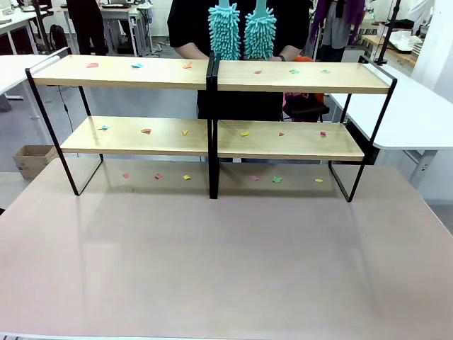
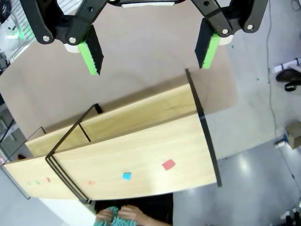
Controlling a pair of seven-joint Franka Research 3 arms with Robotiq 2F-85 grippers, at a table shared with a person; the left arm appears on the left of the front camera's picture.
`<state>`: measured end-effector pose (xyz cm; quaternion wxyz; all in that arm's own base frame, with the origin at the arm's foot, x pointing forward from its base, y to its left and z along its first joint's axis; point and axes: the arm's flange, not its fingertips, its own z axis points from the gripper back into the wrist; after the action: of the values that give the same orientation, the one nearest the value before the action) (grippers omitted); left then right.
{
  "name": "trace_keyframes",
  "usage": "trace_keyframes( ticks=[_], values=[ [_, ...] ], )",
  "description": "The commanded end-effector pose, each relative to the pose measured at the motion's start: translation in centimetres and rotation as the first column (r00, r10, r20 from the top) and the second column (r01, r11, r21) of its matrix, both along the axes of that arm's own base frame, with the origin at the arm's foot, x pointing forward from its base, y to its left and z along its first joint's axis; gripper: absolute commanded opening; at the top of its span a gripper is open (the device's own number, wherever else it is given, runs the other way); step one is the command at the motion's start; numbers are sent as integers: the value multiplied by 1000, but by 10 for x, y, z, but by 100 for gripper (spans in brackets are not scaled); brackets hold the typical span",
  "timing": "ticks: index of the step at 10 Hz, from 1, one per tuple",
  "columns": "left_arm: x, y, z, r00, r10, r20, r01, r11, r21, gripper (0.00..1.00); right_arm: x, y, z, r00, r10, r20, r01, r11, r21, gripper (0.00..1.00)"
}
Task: Clean the shelves.
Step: Pick up the Duster when the human hands it over.
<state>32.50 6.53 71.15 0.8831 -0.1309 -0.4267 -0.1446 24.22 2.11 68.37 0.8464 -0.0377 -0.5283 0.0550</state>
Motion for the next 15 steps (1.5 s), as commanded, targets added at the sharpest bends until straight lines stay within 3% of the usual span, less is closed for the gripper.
trace_keyframes(
  ticks=[1,7,10,11,14,15],
  values=[
    [5,2,14,1000,-20,-3,20,1000,7,100,14,4,13,1000,-2,24,1,1000,31,100],
    [26,-6,6,997,-63,-49,64,998,21,100,31,5,16,999,40,0,-40,999,31,100],
    [33,-4,0,995,-76,-69,77,997,20,100,29,10,14,969,243,-39,-240,969,64,100],
    [33,-7,-2,994,-78,-75,81,996,29,100,29,12,14,941,332,-61,-327,942,81,100],
    [32,-13,-2,993,-93,-78,95,995,31,100,34,17,14,938,340,-65,-336,939,69,100],
    [33,-15,-3,992,-88,-93,92,995,45,100,37,19,12,954,295,-55,-291,955,63,100]
  ],
)
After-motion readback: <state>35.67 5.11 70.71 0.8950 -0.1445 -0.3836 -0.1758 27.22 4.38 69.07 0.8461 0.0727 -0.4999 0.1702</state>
